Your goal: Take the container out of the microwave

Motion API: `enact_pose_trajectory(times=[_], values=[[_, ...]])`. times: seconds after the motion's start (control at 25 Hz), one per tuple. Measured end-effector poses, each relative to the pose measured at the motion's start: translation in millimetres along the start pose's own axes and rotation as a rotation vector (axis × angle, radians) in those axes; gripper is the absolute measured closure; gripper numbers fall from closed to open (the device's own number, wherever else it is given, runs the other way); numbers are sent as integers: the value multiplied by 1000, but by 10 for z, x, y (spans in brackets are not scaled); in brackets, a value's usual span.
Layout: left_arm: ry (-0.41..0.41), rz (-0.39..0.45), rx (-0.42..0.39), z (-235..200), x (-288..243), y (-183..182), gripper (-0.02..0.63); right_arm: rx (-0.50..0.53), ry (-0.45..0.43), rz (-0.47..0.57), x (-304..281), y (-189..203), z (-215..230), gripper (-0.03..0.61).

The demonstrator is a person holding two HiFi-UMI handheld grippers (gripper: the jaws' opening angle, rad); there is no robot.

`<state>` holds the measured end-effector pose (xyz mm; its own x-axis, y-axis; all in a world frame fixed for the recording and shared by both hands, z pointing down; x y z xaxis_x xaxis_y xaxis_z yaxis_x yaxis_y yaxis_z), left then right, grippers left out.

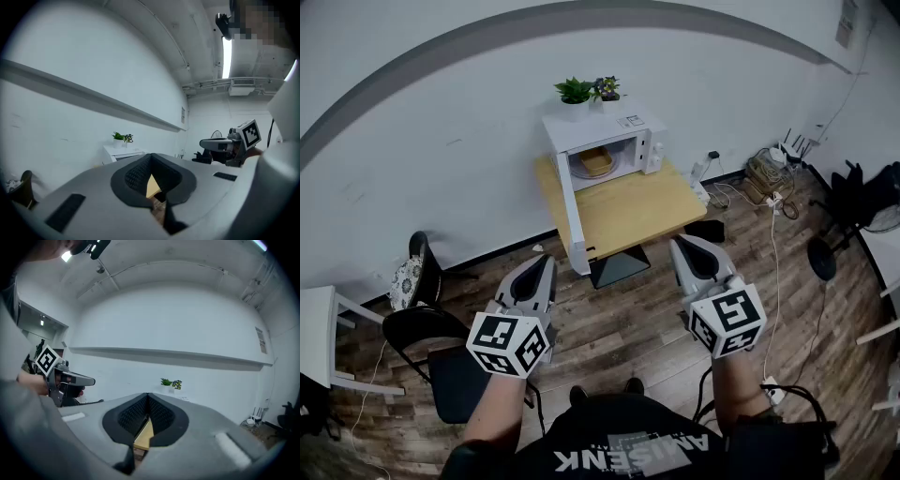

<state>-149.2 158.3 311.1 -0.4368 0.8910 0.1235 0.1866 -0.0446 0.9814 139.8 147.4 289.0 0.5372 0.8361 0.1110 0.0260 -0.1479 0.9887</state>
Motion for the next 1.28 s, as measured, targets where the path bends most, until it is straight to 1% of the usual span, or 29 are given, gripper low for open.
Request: enact_pose_trajectory(times=[0.24, 0.36, 0.48, 0.64, 0.84, 1.08, 1.2, 1.28], values=[[-5, 3, -13, 79, 20, -14, 612, -5, -2, -5, 59, -7, 16, 572], [-18, 4, -19, 82, 32, 5, 612, -25, 0, 8, 77, 6, 40, 572], [-20, 3, -27, 86, 39, 13, 612, -44, -20, 25, 87, 5, 57, 572], [-7, 11, -36, 111, 20, 14, 612, -27, -31, 21, 95, 6, 67, 572], [-13, 21, -15, 142, -10, 35, 612, -28, -46, 19, 130, 26, 95, 572], [-15, 15, -16, 236, -48, 46, 612, -30, -51, 22, 198, 22, 186, 572], [-1, 23, 21, 325, -76, 31, 612, -33, -53, 25, 237, 39, 245, 572], [3, 25, 4, 384, -105, 24, 612, -36, -52, 28, 259, 49, 287, 572]])
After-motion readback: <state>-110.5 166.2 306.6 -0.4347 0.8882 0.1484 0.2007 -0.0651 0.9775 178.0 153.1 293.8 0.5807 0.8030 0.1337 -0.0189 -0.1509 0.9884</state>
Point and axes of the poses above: the fingertips, and each gripper's own axes: x backward along the fingers, z to its right, y out of its underside, the point moved 9 cm from there along x, backward along the fingers, and after that the axes turned 12 degrees about z, right-handed, at the moved point
